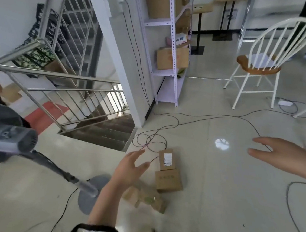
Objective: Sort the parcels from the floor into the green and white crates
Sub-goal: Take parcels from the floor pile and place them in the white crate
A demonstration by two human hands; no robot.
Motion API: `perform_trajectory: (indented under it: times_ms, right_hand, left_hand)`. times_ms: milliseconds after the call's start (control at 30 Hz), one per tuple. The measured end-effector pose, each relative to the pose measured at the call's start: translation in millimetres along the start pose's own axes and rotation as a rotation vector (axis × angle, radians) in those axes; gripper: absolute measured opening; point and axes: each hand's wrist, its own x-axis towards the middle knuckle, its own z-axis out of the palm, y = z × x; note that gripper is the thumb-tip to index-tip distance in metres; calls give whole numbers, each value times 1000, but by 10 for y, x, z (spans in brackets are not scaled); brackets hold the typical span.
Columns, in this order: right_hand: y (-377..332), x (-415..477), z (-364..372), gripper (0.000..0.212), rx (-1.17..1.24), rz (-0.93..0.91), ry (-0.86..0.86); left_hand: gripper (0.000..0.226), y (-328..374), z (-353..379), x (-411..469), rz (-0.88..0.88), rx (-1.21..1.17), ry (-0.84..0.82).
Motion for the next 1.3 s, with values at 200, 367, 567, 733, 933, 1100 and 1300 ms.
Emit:
perform_trajectory:
  times_ms: [200,367,567,733,933,1100,1300]
  right_hand:
    - [-209,646,688,56,-60,-62,-49]
    - [-3,1330,1562,58,-138,-148,-52]
    - [486,2142,2772,64,-204,-175,-8]
    - [1042,2805,4076,62,-198,-189,24]
    - [1547,3339,5282,62,-178,-163,-30]
    - [1743,3479,5983,62,-245,-120,-130]
    - [1858,3385,6862,62,-428,-268,-439]
  left_hand:
    - [50,-608,451,610,-88,4,-40]
    - [48,-1512,1166,1099,-169,-15,-27]
    - [50,-2910,2193,1696,-206,43,-43]
    - [54,-4165,3203,2149,-239,185,-85]
    - [67,-5122,3995,2533,-302,182,-115]
    - [75,-5391,4270,2531,-342,258,-133]
    - [74,-5314,4504,2620,-288,321,-59]
